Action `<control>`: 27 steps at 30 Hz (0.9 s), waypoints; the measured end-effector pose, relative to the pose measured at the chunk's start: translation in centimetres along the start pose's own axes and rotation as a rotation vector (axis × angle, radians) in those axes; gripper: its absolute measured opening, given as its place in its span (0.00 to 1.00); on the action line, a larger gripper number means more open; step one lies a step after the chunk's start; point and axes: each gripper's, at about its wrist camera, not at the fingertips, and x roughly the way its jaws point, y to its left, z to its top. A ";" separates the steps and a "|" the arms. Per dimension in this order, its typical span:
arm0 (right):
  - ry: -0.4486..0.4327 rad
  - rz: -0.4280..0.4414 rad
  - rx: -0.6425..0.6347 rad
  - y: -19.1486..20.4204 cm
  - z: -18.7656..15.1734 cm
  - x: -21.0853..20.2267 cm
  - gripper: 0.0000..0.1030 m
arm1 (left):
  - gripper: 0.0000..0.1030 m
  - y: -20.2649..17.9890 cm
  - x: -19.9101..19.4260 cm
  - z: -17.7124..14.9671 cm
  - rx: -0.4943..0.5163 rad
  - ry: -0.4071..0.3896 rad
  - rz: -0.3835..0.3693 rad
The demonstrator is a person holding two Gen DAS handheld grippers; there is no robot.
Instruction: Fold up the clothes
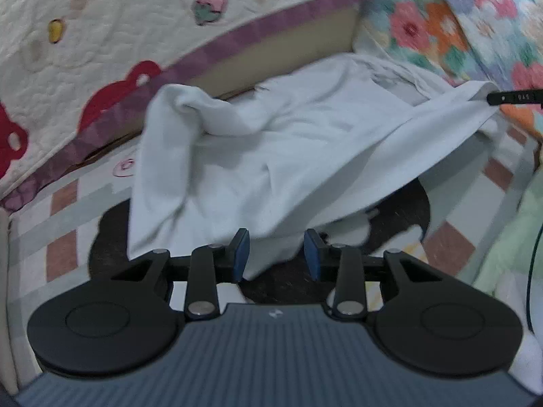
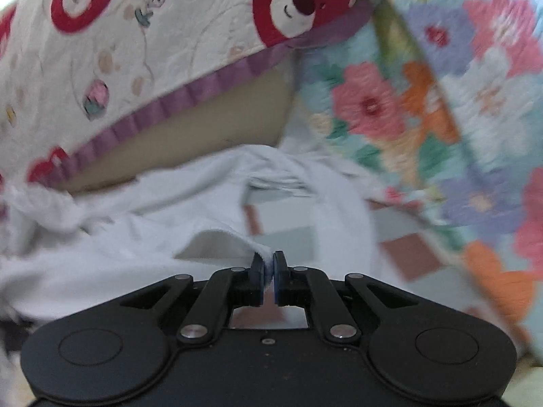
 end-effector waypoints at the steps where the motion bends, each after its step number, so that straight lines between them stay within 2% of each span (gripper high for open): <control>1: 0.015 -0.025 -0.002 -0.2 -0.5 -0.4 0.06 | 0.34 -0.5 0.0 -0.1 0.027 0.002 -0.002; 3: 0.045 -0.048 0.022 -1.0 -1.5 -0.7 0.06 | 0.34 -1.0 1.1 -0.2 0.061 0.028 0.081; 6: 0.089 -0.048 0.084 -2.6 -2.9 -0.3 0.06 | 0.39 -0.8 1.5 -0.1 0.067 0.010 0.174; 8: 0.101 -0.062 0.090 -3.2 -3.2 0.0 0.06 | 0.39 -0.2 0.8 0.1 0.046 -0.048 0.221; 10: 0.104 -0.088 0.064 -3.1 -3.2 0.2 0.05 | 0.41 1.2 -0.6 0.2 -0.006 -0.166 0.252; 11: 0.102 -0.102 0.047 -3.0 -3.1 0.3 0.05 | 0.41 2.1 -1.1 0.3 -0.039 -0.190 0.227; 15: 0.119 -0.112 0.042 -3.3 -2.7 1.0 0.05 | 0.42 5.5 -1.2 1.0 -0.153 -0.095 -0.040; 18: 0.130 -0.108 0.051 -3.2 -3.1 1.3 0.05 | 0.48 4.5 -0.5 0.5 -0.076 0.007 -0.111; 22: 0.140 -0.096 0.074 -3.3 -3.6 1.1 0.06 | 0.48 3.4 1.1 -0.8 -0.059 0.045 -0.089; 24: 0.144 -0.086 0.085 -3.5 -3.8 1.1 0.06 | 0.46 2.3 1.8 -1.4 -0.015 0.023 -0.004; 26: 0.146 -0.074 0.096 -3.7 -3.8 1.1 0.06 | 0.45 1.9 2.2 -1.2 0.011 0.000 0.033; 27: 0.147 -0.068 0.100 -3.8 -3.7 1.2 0.07 | 0.45 2.2 2.3 -0.9 -0.016 -0.006 0.025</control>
